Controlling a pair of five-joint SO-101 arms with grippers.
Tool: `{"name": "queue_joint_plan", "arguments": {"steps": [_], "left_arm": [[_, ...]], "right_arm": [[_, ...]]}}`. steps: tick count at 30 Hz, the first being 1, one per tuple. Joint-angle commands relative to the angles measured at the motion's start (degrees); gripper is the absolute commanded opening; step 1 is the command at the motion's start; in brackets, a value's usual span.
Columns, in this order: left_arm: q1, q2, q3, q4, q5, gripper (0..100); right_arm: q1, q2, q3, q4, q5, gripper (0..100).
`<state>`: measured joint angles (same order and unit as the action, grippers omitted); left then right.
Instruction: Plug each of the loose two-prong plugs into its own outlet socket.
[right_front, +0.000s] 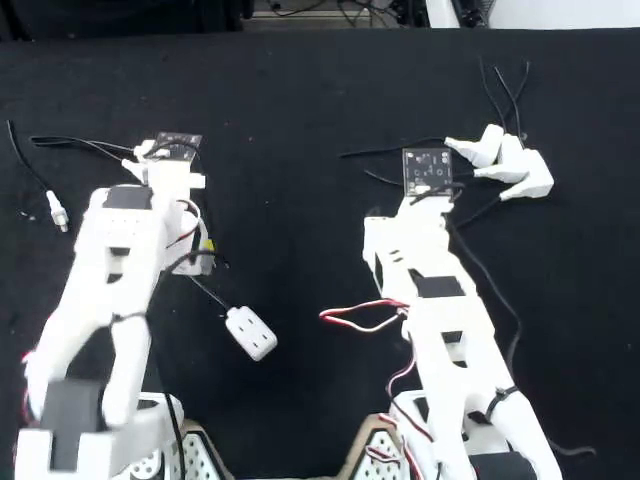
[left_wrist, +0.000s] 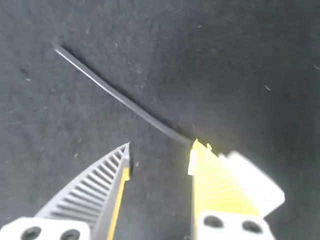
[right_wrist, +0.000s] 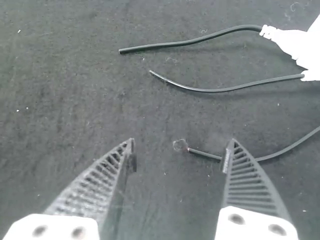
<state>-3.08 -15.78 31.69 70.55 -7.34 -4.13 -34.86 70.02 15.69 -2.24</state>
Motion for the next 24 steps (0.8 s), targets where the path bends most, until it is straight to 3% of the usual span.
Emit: {"name": "queue_joint_plan", "arguments": {"steps": [1,5,10,17,24], "left_arm": [[4.4,-9.8,3.8,7.4,-10.2,20],[11.3,-9.8,13.8,10.4,-21.5,20],[18.9,-10.2,23.1,1.0,-22.4,20],[22.5,-10.2,24.7,-16.6,-9.0,20],[27.4,-10.1,24.7,-28.6,1.3,20]], "right_arm": [[-0.5,-2.0,-3.3,-1.0,-0.4,27.2],[-0.5,-2.1,-3.3,-1.0,-0.4,27.2],[-0.4,-2.2,-3.3,-1.0,-0.4,27.2],[1.0,-2.2,-3.6,-1.0,-0.6,27.2],[0.8,-2.2,-3.6,-1.0,-0.4,27.2]]}}
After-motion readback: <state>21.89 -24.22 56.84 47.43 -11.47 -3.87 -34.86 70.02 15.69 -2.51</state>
